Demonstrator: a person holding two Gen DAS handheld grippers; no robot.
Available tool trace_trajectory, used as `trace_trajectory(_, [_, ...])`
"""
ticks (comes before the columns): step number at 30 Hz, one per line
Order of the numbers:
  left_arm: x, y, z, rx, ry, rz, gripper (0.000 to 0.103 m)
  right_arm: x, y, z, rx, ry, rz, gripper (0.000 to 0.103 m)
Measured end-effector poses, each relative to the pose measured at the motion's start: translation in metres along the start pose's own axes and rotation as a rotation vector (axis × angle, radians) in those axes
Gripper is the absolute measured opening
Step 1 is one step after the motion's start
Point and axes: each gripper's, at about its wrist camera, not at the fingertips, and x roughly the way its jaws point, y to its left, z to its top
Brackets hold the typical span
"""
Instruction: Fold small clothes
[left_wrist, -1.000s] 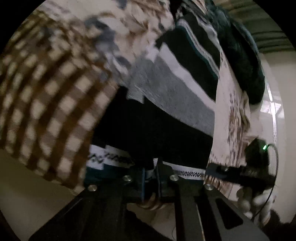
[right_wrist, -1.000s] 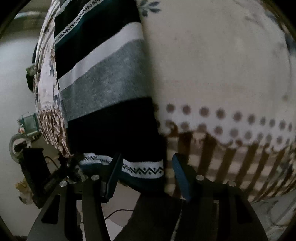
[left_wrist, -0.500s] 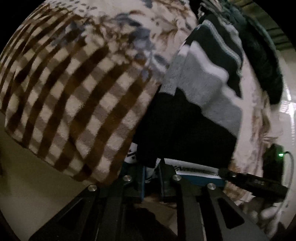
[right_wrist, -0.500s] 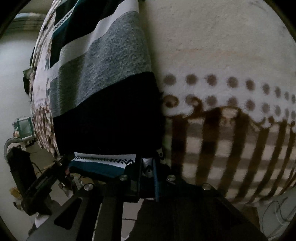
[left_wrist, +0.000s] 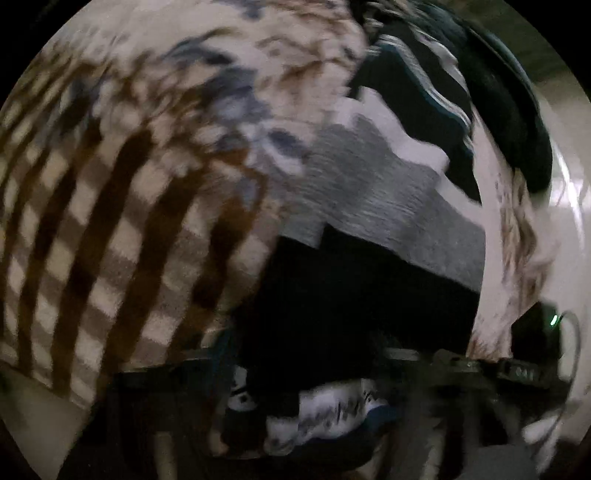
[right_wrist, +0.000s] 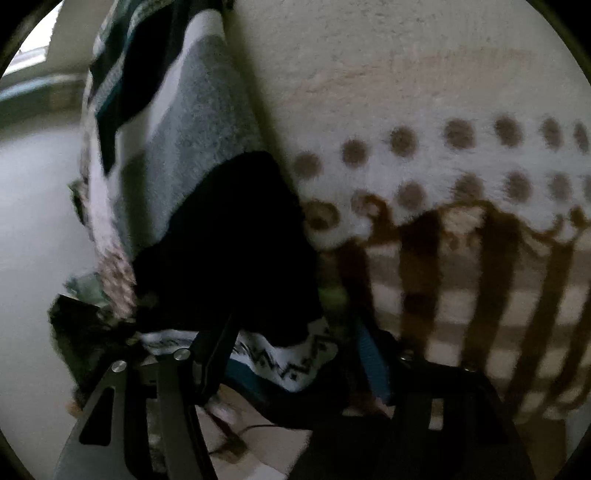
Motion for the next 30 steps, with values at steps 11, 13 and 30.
trace_trajectory(11, [-0.042,-0.013,-0.029,-0.013,-0.026,-0.040,0.009,-0.023,0.013,-0.048,-0.017,-0.017,-0.002,0.008])
trace_trajectory(13, [-0.036,-0.005,-0.034,-0.021,0.017,-0.040,0.010,-0.031,0.009,-0.052,-0.027,-0.008,-0.020,0.008])
trace_trajectory(30, [-0.085,-0.029,0.238,-0.103,-0.210,-0.173,0.076,-0.131,0.084,0.119,-0.103,-0.179,-0.134,0.055])
